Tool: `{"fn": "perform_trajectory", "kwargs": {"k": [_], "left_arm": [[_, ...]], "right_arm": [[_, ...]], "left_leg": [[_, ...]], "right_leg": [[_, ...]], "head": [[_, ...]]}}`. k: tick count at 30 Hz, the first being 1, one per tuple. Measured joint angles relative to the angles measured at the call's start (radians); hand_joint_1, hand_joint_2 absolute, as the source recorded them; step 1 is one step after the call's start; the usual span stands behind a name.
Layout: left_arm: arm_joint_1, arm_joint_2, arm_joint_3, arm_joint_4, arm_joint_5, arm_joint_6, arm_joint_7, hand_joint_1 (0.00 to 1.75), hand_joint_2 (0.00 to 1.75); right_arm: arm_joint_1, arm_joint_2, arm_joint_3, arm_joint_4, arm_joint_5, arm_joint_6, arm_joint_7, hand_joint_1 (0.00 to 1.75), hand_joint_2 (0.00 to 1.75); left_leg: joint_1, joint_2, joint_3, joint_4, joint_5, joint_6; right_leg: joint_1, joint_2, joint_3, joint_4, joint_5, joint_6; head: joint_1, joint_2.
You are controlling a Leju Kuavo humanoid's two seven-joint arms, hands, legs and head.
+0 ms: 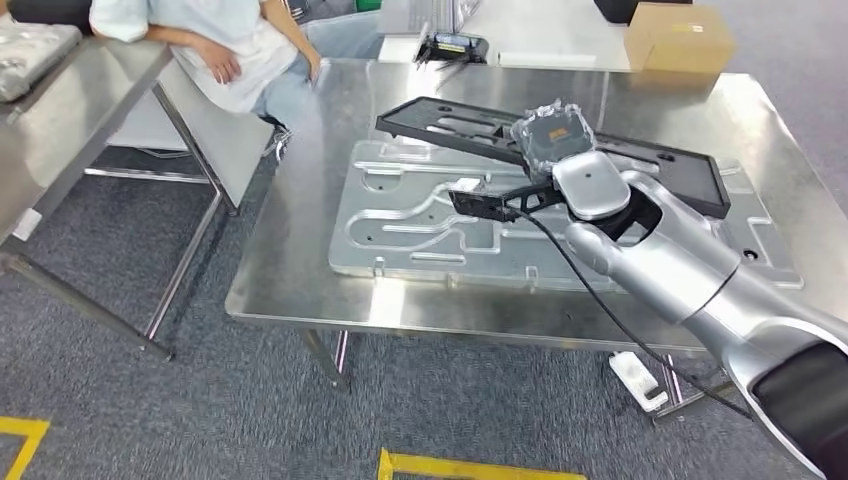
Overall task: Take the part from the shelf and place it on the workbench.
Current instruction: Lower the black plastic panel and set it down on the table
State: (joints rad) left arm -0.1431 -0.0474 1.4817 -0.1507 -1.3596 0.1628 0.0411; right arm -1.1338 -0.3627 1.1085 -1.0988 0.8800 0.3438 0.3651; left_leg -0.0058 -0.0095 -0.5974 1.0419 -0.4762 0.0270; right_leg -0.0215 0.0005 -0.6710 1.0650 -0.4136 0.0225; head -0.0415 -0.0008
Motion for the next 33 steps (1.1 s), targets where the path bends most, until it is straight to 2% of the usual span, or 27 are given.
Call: {"fn": "perform_trajectory", "kwargs": {"k": [3,4,5,7,8,9,10,11,12,13,14,16,19,20,22,23,24,25,26,27,29,30,33], "left_arm": [[-0.001,-0.001,0.000,0.000,-0.001,0.002,0.000,0.00,1.75],[-0.001,-0.001,0.000,0.000,-0.001,0.002,0.000,0.00,1.75],[-0.001,-0.001,0.000,0.000,-0.002,0.002,0.000,0.00,1.75],[0.000,-0.001,0.000,0.000,-0.002,0.003,0.000,0.00,1.75],[0.000,-0.001,0.000,0.000,-0.002,0.003,0.000,0.00,1.75],[0.000,-0.001,0.000,0.000,-0.002,0.003,0.000,0.00,1.75],[0.001,-0.001,0.000,0.000,-0.002,0.003,0.000,0.00,1.75],[0.001,-0.001,0.000,0.000,-0.003,0.003,0.000,0.00,1.75],[0.001,-0.001,0.000,0.000,-0.003,0.003,0.000,0.00,1.75],[0.001,-0.001,0.000,0.000,-0.003,0.004,0.000,0.00,1.75],[0.001,-0.001,0.000,0.000,-0.003,0.004,0.000,0.00,1.75],[0.000,-0.001,0.000,0.000,-0.002,0.006,0.000,0.00,1.75],[0.001,-0.001,0.000,0.000,-0.002,0.009,-0.002,0.00,1.75],[0.000,-0.001,0.000,0.000,-0.003,0.010,-0.003,0.00,1.75],[-0.001,-0.001,0.000,0.000,-0.003,0.010,-0.005,0.00,1.75],[-0.002,-0.001,0.000,0.000,-0.003,0.010,-0.005,0.00,1.75],[-0.002,-0.001,0.000,0.000,-0.004,0.010,-0.006,0.00,1.75],[-0.001,-0.001,0.000,0.000,-0.004,0.010,-0.006,0.00,1.75],[0.001,-0.001,0.000,0.000,-0.005,0.010,-0.006,0.00,1.75],[0.002,-0.001,0.000,0.000,-0.007,0.009,-0.006,0.00,1.75],[0.001,-0.001,0.000,0.000,-0.008,0.009,-0.006,0.00,1.75],[0.001,-0.001,0.000,0.000,-0.008,0.010,-0.006,0.00,1.75],[0.000,-0.002,0.000,0.000,-0.009,0.012,-0.004,0.00,1.75]], "right_arm": [[0.002,0.000,0.000,0.003,-0.001,0.000,0.001,1.75,1.75],[0.001,0.000,-0.001,0.003,-0.001,0.000,0.002,1.75,1.75],[0.001,0.000,-0.001,0.004,-0.001,0.000,0.004,1.75,1.75],[0.003,0.000,-0.001,0.004,-0.001,0.001,0.008,1.75,1.75],[0.006,0.000,-0.001,0.004,-0.001,0.001,0.010,1.75,1.75],[0.009,0.000,-0.001,0.004,-0.001,0.002,0.011,1.75,1.75],[0.013,0.000,-0.001,0.004,-0.001,0.002,0.013,1.75,1.75],[0.015,0.000,-0.001,0.004,-0.001,0.002,0.014,1.75,1.75],[0.016,0.000,-0.001,0.004,0.000,0.003,0.016,1.75,1.75],[0.016,0.000,-0.001,0.004,0.000,0.003,0.017,1.75,1.75],[0.016,0.000,-0.001,0.004,0.000,0.004,0.019,1.75,1.75],[0.018,0.000,-0.001,0.004,0.000,0.005,0.020,1.75,1.75],[0.019,-0.001,-0.003,0.004,0.000,0.006,0.020,1.75,1.75],[0.018,-0.002,-0.003,0.004,0.000,0.006,0.021,1.75,1.75],[0.019,-0.003,-0.004,0.004,0.000,0.006,0.021,1.75,1.75],[0.022,-0.003,-0.004,0.005,0.000,0.006,0.021,1.75,1.75],[0.026,-0.003,-0.004,0.005,0.000,0.006,0.020,1.75,1.75],[0.030,-0.003,-0.004,0.006,-0.001,0.005,0.020,1.75,1.75],[0.033,-0.003,-0.004,0.006,-0.001,0.004,0.020,1.75,1.75],[0.035,-0.003,-0.004,0.007,-0.001,0.003,0.019,1.75,1.75],[0.036,-0.003,-0.004,0.008,0.000,-0.003,0.016,1.75,1.75],[0.037,-0.003,-0.004,0.009,0.000,-0.006,0.014,1.75,1.75],[0.041,-0.002,-0.005,0.011,0.000,-0.009,0.009,1.75,1.75]], "left_leg": [[0.001,0.002,-0.001,0.005,-0.010,-0.012],[0.002,0.003,-0.009,0.025,-0.023,-0.018],[0.004,0.003,-0.029,0.066,-0.043,-0.024],[0.008,0.004,-0.096,0.193,-0.091,-0.033],[0.010,0.004,-0.131,0.249,-0.103,-0.036],[0.012,0.004,-0.152,0.272,-0.097,-0.038],[0.014,0.004,-0.154,0.255,-0.070,-0.039],[0.016,0.004,-0.136,0.202,-0.030,-0.038],[0.017,0.004,-0.107,0.128,0.012,-0.036],[0.015,0.004,-0.077,0.063,0.039,-0.033],[0.012,0.004,-0.055,0.017,0.052,-0.029],[0.005,0.003,-0.039,-0.009,0.047,-0.020],[0.009,0.005,-0.023,-0.029,0.051,-0.002],[0.011,0.006,-0.016,-0.037,0.052,0.004],[0.010,0.007,-0.009,-0.039,0.048,0.015],[0.008,0.006,-0.007,-0.038,0.045,0.019],[0.007,0.005,-0.005,-0.037,0.041,0.021],[0.006,0.004,-0.002,-0.034,0.036,0.021],[0.006,0.003,0.002,-0.030,0.030,0.020],[0.006,0.003,0.005,-0.024,0.022,0.018],[0.002,0.001,0.005,-0.011,0.008,0.009],[0.001,0.001,0.004,-0.008,0.003,0.005],[0.001,0.002,0.004,-0.007,-0.004,-0.007]], "right_leg": [[-0.001,0.003,0.007,-0.009,-0.002,-0.015],[-0.004,0.004,0.012,-0.013,-0.002,-0.020],[-0.006,0.004,0.017,-0.016,-0.004,-0.025],[-0.007,0.004,0.024,-0.019,-0.009,-0.030],[-0.007,0.004,0.027,-0.019,-0.012,-0.032],[-0.007,0.005,0.031,-0.019,-0.015,-0.031],[-0.007,0.005,0.036,-0.019,-0.019,-0.030],[-0.008,0.006,0.043,-0.019,-0.023,-0.029],[-0.008,0.006,0.050,-0.019,-0.027,-0.026],[-0.007,0.006,0.055,-0.020,-0.031,-0.022],[-0.007,0.006,0.058,-0.022,-0.034,-0.017],[-0.006,0.007,0.061,-0.027,-0.035,-0.006],[-0.005,0.005,0.057,-0.014,-0.047,0.009],[-0.004,0.005,0.041,0.021,-0.065,0.011],[-0.002,0.004,-0.022,0.140,-0.112,0.010],[0.000,0.004,-0.057,0.197,-0.128,0.010],[0.001,0.004,-0.082,0.230,-0.128,0.010],[0.001,0.003,-0.090,0.228,-0.111,0.009],[0.002,0.003,-0.078,0.186,-0.077,0.007],[0.002,0.003,-0.052,0.120,-0.038,0.003],[0.006,0.003,-0.003,0.013,0.002,-0.003],[0.008,0.004,0.008,-0.009,0.004,-0.007],[0.008,0.007,0.015,-0.018,-0.002,-0.017]], "head": [[0.000,0.000],[-0.001,0.000],[-0.002,0.000],[-0.004,0.000],[-0.003,0.000],[-0.003,0.000],[-0.003,0.000],[-0.003,0.000],[-0.003,0.000],[-0.003,0.000],[-0.003,0.000],[-0.003,0.000],[0.000,0.000],[0.002,0.000],[0.005,0.000],[0.005,0.000],[0.006,0.000],[0.006,0.000],[0.006,0.000],[0.006,0.000],[0.006,0.000],[0.005,0.000],[0.003,0.000]]}}
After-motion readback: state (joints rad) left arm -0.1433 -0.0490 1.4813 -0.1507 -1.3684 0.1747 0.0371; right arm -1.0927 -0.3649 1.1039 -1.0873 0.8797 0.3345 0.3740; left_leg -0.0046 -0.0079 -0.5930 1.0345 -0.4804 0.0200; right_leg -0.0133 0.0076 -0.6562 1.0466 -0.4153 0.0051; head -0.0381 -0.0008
